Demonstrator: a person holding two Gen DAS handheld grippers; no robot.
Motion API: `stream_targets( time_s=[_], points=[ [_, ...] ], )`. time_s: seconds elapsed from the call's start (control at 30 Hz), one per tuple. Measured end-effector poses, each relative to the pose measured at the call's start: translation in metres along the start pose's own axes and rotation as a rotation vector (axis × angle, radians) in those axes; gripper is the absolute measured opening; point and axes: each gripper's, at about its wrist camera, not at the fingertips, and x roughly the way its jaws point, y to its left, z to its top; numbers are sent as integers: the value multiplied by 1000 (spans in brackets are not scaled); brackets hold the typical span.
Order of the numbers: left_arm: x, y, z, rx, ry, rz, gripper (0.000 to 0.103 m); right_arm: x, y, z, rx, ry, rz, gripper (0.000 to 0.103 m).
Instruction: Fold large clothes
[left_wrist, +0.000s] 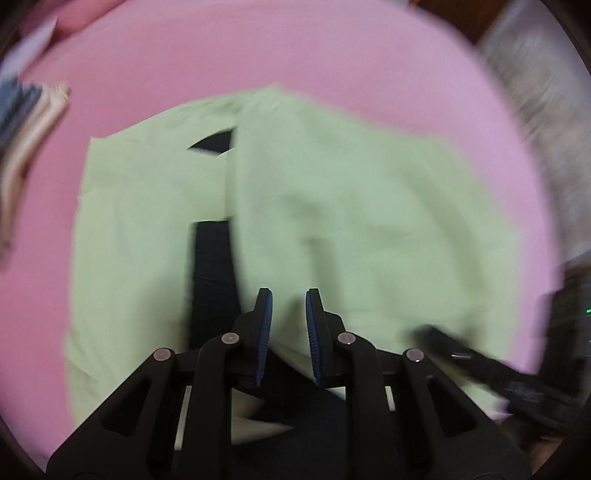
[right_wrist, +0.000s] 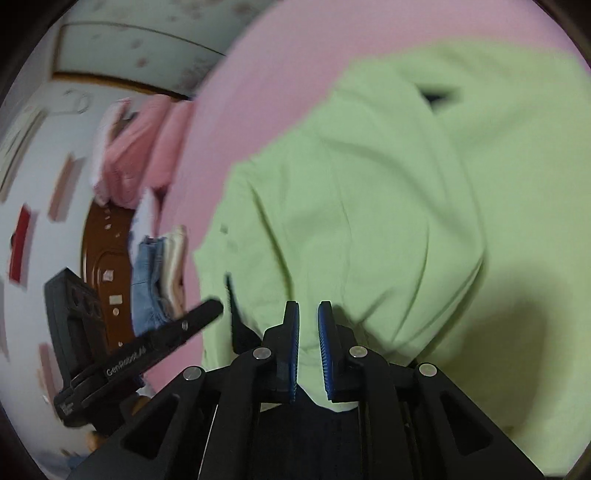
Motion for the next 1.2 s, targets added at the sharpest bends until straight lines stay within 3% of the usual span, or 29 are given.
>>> stream_targets(
  time_s=[0.1, 0.17, 0.2, 0.23, 0.27, 0.3, 0.33, 0.37, 0.43, 0.5, 0.57, 0.6, 0.67, 0.77, 0.83, 0.9, 0.93, 0.97, 1.0, 1.07, 1.1, 1.13, 1.17, 1.2],
  points=[
    [19, 27, 9, 28, 16, 244, 15, 6, -20, -2, 47, -23, -85, 11],
    [15, 54, 18, -45, 38, 328, 15, -4, -25, 3, 27, -107, -249, 11],
    [6, 66, 20, -109, 18, 273, 15, -13, -25, 7, 10, -148, -322, 11],
    [-4, 72, 24, -153, -11, 199, 15, -23, -25, 10, -9, -194, -326, 11],
    [-17, 75, 29, -184, -56, 91, 15, -33, -26, 14, -24, -240, -270, 11],
    [-22, 73, 34, -183, -77, 38, 15, -39, -25, 19, -36, -261, -211, 12],
    [-28, 64, 40, -154, -100, -63, 15, -39, -21, 27, -52, -260, -161, 14],
    [-27, 54, 46, -127, -96, -144, 15, -34, -16, 33, -70, -243, -144, 16],
    [-16, 31, 55, -96, -50, -236, 15, -15, 1, 48, -143, -193, -109, 17],
    [2, 8, 61, -14, 1, -160, 15, 10, 22, 61, -227, -159, -146, 18],
    [27, -3, 67, 84, 36, 20, 15, 36, 39, 78, -308, -130, -256, 26],
    [34, 0, 70, 92, 43, 55, 15, 47, 43, 86, -325, -104, -312, 26],
    [39, 14, 76, 75, 42, 40, 15, 56, 29, 107, -320, -93, -442, 26],
    [33, 31, 95, 5, 32, -4, 15, 39, 10, 124, -253, -216, -655, 27],
    [24, 42, 105, -54, 10, -53, 15, 19, 6, 128, -221, -308, -614, 28],
    [6, 33, 120, -11, -96, -84, 17, 8, 11, 129, -225, -374, -488, 48],
    [1, 25, 124, 27, -137, -72, 18, 9, 16, 128, -240, -393, -434, 54],
    [-2, 14, 129, 73, -175, -47, 21, 14, 25, 126, -267, -408, -355, 68],
    [0, 5, 133, 107, -193, -22, 32, 23, 32, 126, -285, -406, -290, 76],
    [15, -10, 139, 151, -177, 42, 43, 51, 46, 124, -312, -363, -212, 76],
    [30, -14, 140, 163, -139, 78, 43, 67, 51, 124, -321, -335, -202, 76],
    [34, -18, 141, 163, -127, 95, 44, 88, 55, 123, -327, -314, -245, 76],
    [37, -15, 138, 166, -132, 90, 47, 102, 58, 123, -339, -314, -321, 76],
    [36, -10, 134, 166, -138, 73, 52, 119, 63, 121, -376, -325, -470, 76]
  ],
)
